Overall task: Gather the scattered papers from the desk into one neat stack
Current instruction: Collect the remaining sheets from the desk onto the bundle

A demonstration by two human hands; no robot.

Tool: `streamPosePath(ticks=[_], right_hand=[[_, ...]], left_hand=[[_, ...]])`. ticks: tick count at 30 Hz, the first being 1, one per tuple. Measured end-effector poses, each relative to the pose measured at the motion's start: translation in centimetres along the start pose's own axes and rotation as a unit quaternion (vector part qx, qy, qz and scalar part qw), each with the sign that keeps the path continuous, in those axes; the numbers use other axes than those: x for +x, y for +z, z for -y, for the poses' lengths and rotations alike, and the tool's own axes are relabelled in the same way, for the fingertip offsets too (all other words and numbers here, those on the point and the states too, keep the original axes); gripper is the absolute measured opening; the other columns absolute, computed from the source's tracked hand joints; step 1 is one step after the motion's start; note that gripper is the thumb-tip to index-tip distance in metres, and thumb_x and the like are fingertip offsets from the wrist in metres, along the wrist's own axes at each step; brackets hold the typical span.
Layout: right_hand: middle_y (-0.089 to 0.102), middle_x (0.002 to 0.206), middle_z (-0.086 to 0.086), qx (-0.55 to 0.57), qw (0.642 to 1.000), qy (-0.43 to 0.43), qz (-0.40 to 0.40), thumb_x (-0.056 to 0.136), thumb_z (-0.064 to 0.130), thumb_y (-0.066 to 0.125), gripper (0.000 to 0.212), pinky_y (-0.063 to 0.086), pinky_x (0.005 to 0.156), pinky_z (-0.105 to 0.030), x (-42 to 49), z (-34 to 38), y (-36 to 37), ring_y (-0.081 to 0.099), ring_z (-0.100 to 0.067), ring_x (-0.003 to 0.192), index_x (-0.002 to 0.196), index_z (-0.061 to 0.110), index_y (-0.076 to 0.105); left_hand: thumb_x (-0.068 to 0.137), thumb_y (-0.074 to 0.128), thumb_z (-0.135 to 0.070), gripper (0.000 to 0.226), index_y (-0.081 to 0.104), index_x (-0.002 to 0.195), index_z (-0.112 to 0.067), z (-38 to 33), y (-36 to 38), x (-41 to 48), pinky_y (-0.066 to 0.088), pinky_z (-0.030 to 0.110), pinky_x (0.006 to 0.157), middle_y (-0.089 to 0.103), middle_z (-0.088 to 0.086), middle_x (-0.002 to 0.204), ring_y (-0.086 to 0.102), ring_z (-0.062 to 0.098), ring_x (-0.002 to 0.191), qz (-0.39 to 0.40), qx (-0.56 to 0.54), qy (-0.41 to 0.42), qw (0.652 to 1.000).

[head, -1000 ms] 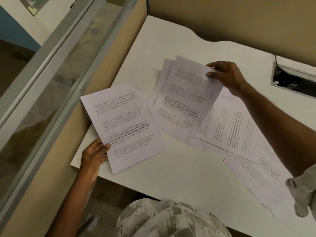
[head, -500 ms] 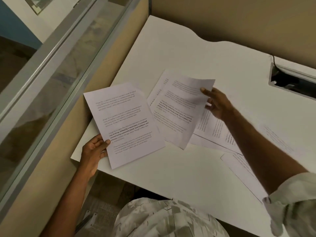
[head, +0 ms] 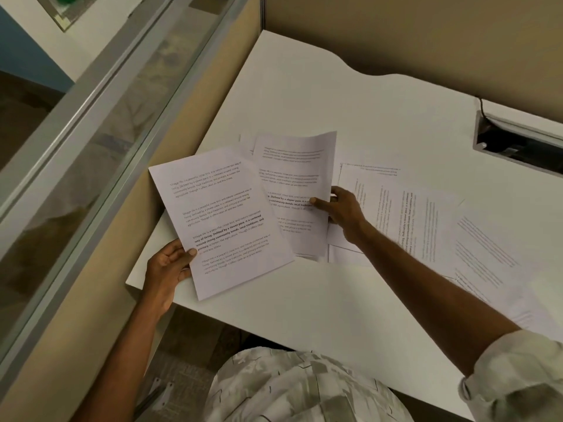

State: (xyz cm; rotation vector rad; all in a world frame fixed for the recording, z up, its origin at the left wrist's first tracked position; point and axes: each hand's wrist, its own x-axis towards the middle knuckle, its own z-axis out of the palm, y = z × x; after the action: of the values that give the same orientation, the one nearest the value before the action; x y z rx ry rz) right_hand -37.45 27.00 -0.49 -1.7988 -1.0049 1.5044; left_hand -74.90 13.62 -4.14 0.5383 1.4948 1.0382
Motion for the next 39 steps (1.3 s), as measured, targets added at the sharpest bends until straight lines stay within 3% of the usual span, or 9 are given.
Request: streamPosePath(ticks=[9,14,19,21,23,26,30,35,39], right_hand=[[0.075,0.124,-0.012,-0.002,1.000,0.011,-0.006,0.092,0.021,0.081,0.040,0.061,0.096,-0.056,-1.4,0.5,2.9,0.075,-0.036,0.107,0.127,0.006,0.069],[0.078,0.118,-0.014,0.005,0.999,0.009,-0.035,0.091,0.019,0.081,0.033,0.062,0.096,-0.050,-1.4,0.9,2.8,0.075,-0.038,0.106,0.118,0.002,0.073],[0.080,0.108,-0.014,-0.034,0.992,-0.065,-0.105,0.090,0.022,0.080,0.029,0.064,0.089,-0.052,-1.8,1.8,-0.3,0.077,-0.036,0.101,0.112,0.003,0.077],[0.081,0.102,-0.009,-0.024,0.989,-0.095,-0.115,0.091,0.021,0.080,0.028,0.066,0.081,-0.047,-2.0,2.4,-2.7,0.079,-0.030,0.095,0.112,0.003,0.077],[0.083,0.088,0.004,-0.003,0.986,-0.123,-0.115,0.093,0.018,0.078,0.027,0.065,0.068,-0.032,-2.5,3.1,-5.4,0.080,-0.014,0.081,0.113,0.002,0.077],[0.081,0.080,0.010,0.034,0.983,-0.135,-0.123,0.095,0.017,0.077,0.023,0.060,0.067,-0.021,-3.6,4.0,-8.9,0.076,-0.003,0.073,0.111,0.001,0.076],[0.084,0.097,-0.001,0.127,0.983,-0.107,-0.081,0.097,0.010,0.073,0.012,0.065,0.076,-0.028,-4.9,4.0,-11.7,0.081,-0.016,0.087,0.108,0.007,0.076],[0.081,0.115,-0.008,0.097,0.992,-0.079,-0.033,0.096,0.012,0.074,0.031,0.065,0.079,-0.029,-7.1,0.8,-9.3,0.079,-0.025,0.101,0.126,0.003,0.073],[0.076,0.127,-0.011,0.114,0.991,-0.061,0.037,0.099,0.014,0.070,0.036,0.063,0.093,-0.043,-8.2,-1.9,-6.4,0.075,-0.034,0.115,0.134,0.007,0.068]], left_hand=[[0.095,0.066,-0.001,0.032,0.071,0.115,-0.026,-0.1,0.0,-0.1,0.064,0.029,0.073,0.079,0.000,0.111,0.075,0.016,0.103,0.009,0.008,0.009,1.000],[0.095,0.066,-0.002,0.032,0.071,0.119,-0.023,-0.1,0.2,-0.4,0.063,0.029,0.074,0.078,0.001,0.114,0.074,0.017,0.105,0.008,-0.002,0.010,1.000],[0.095,0.065,-0.001,0.036,0.066,0.129,-0.013,-0.1,0.3,-0.7,0.064,0.033,0.079,0.076,0.007,0.118,0.073,0.021,0.109,0.004,-0.013,0.006,1.000],[0.095,0.065,-0.001,0.037,0.065,0.131,-0.011,-0.1,0.5,-0.8,0.064,0.036,0.081,0.075,0.009,0.121,0.072,0.023,0.111,0.001,-0.015,0.006,1.000],[0.095,0.066,-0.001,0.035,0.067,0.127,-0.014,-0.1,0.6,-0.9,0.064,0.036,0.080,0.075,0.008,0.119,0.072,0.023,0.110,0.001,-0.022,0.004,1.000],[0.095,0.066,-0.001,0.031,0.070,0.119,-0.019,-0.1,0.9,-1.0,0.064,0.033,0.076,0.077,0.006,0.116,0.073,0.022,0.109,0.009,-0.030,-0.001,1.000],[0.095,0.065,-0.001,0.029,0.071,0.117,-0.019,-0.3,1.6,-0.9,0.064,0.032,0.075,0.077,0.006,0.116,0.072,0.024,0.110,0.027,-0.035,-0.007,0.999],[0.094,0.067,-0.002,0.031,0.071,0.119,-0.020,-1.7,4.4,-1.1,0.063,0.030,0.077,0.077,0.005,0.116,0.073,0.022,0.108,0.067,-0.035,-0.001,0.997],[0.092,0.070,-0.007,0.031,0.073,0.117,-0.026,-3.6,7.4,-1.7,0.061,0.028,0.076,0.078,0.003,0.115,0.074,0.020,0.105,0.116,-0.018,0.018,0.993]])
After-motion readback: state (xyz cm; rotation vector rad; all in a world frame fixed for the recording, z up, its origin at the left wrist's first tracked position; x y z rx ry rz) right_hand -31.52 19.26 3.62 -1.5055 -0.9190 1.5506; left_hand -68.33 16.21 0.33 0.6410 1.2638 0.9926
